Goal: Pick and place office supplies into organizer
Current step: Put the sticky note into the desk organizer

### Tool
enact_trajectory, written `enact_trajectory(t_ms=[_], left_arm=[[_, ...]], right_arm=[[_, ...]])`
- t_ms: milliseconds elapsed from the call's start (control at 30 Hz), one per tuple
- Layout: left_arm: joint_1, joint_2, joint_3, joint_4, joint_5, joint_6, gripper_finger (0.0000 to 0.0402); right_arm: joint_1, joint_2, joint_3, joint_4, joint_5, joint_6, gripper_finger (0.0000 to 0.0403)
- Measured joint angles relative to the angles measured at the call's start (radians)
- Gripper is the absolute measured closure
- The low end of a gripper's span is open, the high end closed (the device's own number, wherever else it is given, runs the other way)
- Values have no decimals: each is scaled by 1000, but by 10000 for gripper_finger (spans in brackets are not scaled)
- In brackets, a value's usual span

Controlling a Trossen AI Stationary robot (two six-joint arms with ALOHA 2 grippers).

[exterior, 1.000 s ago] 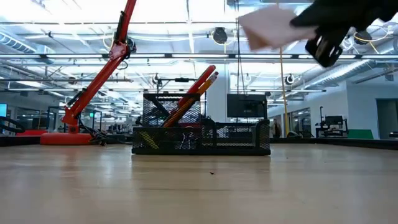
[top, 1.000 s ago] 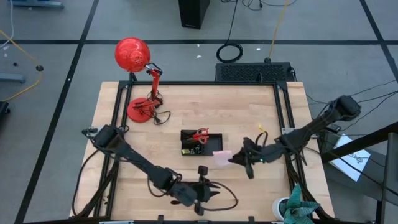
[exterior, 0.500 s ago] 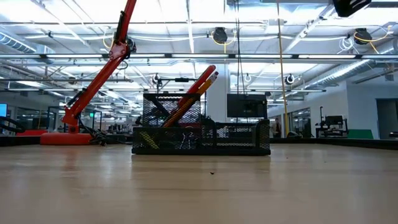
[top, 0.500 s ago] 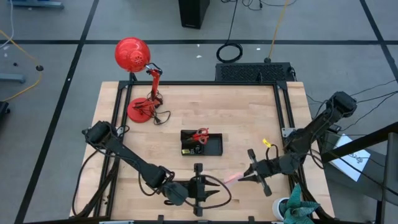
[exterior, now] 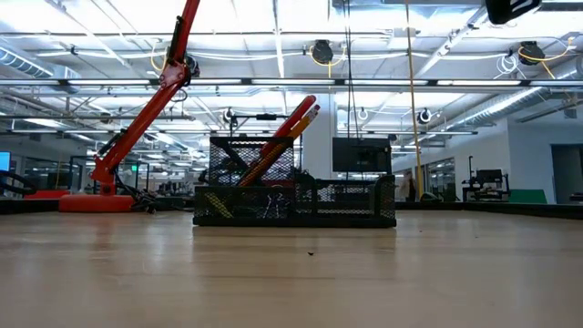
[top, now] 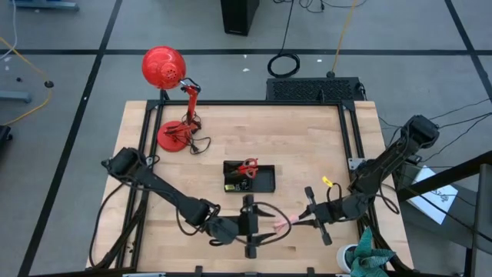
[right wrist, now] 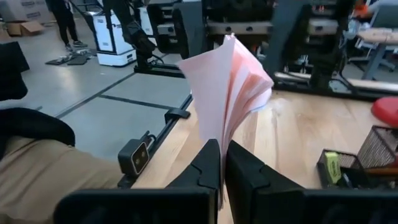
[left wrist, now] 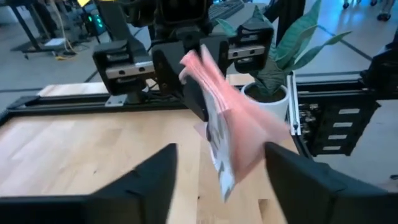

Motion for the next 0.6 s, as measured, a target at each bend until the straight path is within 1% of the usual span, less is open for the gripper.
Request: enact_trajectory(t_ms=[133,267,367,433,600], left_arm=[[8,0,0,0,16,-5,93],[11,0,0,-4,60,-5,52],[13,0,0,-4,88,-13,39],[13,0,0,-2,105,-13,38],[20,0,0,27,97,-10,37]], right_arm=[[0,0,0,19,20,-32,399],[0,0,0,23,53,-36,399],[0,0,0,23,57,-35,399],[0,0,0,23,76,-32,399],[-2,7,0,39,79,-32,399]])
